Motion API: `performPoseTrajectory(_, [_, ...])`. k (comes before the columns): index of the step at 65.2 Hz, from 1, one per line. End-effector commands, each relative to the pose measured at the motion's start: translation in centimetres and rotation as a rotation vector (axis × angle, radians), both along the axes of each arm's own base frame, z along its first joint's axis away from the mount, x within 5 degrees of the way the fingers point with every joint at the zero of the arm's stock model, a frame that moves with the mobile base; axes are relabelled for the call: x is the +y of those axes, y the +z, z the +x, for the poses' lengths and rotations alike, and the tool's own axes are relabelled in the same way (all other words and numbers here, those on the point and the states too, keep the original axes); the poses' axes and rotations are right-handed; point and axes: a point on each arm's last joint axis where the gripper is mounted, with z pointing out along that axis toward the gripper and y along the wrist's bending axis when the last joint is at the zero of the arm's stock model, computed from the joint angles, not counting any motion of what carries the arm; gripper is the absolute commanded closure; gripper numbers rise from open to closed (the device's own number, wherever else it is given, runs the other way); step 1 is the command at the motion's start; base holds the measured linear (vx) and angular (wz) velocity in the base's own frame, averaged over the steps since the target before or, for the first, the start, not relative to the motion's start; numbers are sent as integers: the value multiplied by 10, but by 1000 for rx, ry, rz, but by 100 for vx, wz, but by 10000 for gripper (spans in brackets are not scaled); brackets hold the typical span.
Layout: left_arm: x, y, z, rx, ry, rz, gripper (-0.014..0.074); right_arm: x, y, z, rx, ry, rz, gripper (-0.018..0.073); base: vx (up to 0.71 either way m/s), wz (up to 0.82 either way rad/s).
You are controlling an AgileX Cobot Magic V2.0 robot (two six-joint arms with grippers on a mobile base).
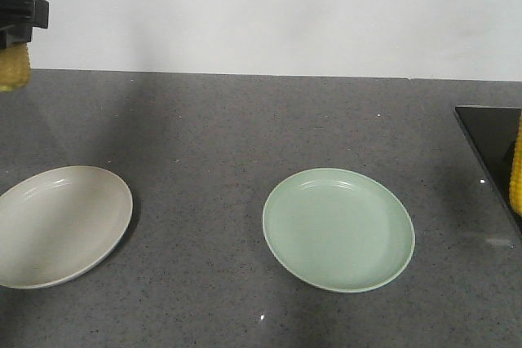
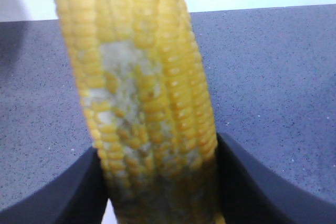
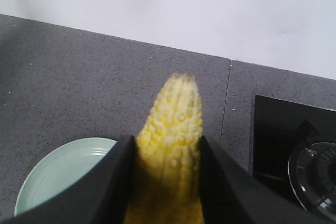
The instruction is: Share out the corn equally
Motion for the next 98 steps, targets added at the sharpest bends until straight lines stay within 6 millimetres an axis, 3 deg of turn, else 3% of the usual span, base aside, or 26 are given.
performPoseTrajectory(1, [3, 17, -6, -107, -5, -20, 468, -2, 15, -3, -107, -5, 8, 461, 0, 0])
performPoseTrajectory(64, [3, 17, -6, -107, -5, -20, 468, -2, 15, -2, -102, -1, 8, 461, 0, 0])
performPoseTrajectory(78, [3, 17, -6, -107, -5, -20, 468, 9, -2, 21, 10, 52, 15, 461, 0, 0])
performPoseTrajectory(98, [3, 17, -6, -107, -6, -21, 468, 44, -46, 84, 207, 256, 88, 461, 0, 0])
